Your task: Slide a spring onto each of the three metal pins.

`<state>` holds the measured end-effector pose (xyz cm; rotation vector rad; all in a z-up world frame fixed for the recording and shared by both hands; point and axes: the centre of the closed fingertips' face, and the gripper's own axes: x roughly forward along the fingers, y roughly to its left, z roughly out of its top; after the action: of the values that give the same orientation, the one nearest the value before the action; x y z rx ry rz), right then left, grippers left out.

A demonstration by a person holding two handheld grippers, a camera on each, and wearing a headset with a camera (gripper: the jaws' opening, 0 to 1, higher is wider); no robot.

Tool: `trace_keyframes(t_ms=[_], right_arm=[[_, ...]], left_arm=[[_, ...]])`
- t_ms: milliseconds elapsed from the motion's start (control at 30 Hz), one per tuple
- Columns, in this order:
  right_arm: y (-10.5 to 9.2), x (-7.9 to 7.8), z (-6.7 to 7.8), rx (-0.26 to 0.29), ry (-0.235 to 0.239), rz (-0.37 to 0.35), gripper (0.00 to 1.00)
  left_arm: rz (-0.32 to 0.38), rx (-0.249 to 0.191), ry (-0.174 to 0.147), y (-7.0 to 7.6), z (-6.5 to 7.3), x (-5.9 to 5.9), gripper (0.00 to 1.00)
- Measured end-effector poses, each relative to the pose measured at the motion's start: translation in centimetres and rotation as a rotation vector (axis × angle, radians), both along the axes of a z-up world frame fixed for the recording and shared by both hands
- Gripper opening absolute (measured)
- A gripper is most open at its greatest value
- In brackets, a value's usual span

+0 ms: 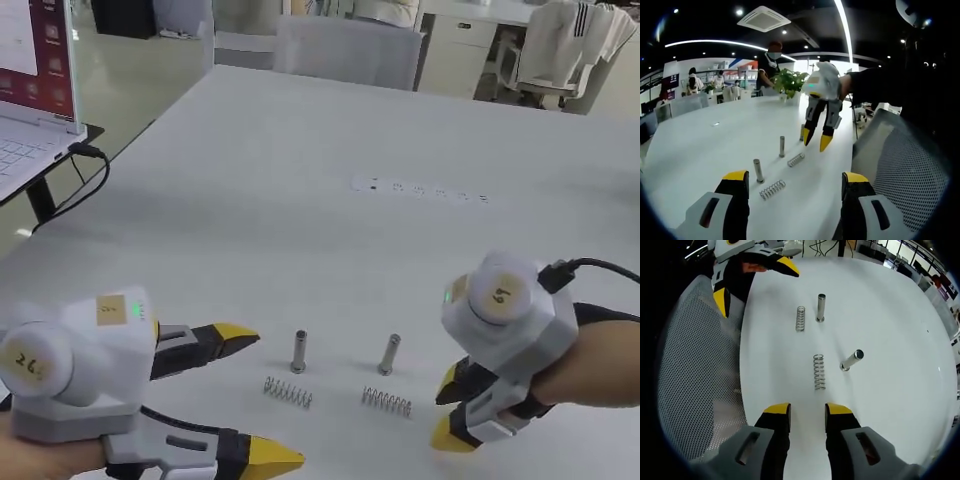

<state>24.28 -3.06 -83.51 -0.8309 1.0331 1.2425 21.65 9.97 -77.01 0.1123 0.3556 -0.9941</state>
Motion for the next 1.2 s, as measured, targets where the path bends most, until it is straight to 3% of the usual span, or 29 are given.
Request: trace_keyframes(t_ms=[667, 1200], right_arm=[[3.1, 1.7, -1.5, 0.019, -0.018, 0.012, 0.21], [3.5, 1.9, -2.5, -0.024, -0.039, 0.054, 0.14]], left_arm=[[0.013, -0.009, 0.008, 0.2, -0.2, -0.1, 0.7], [0.021, -0.011, 0.015, 0.5, -0.3, -0.3, 0.67]])
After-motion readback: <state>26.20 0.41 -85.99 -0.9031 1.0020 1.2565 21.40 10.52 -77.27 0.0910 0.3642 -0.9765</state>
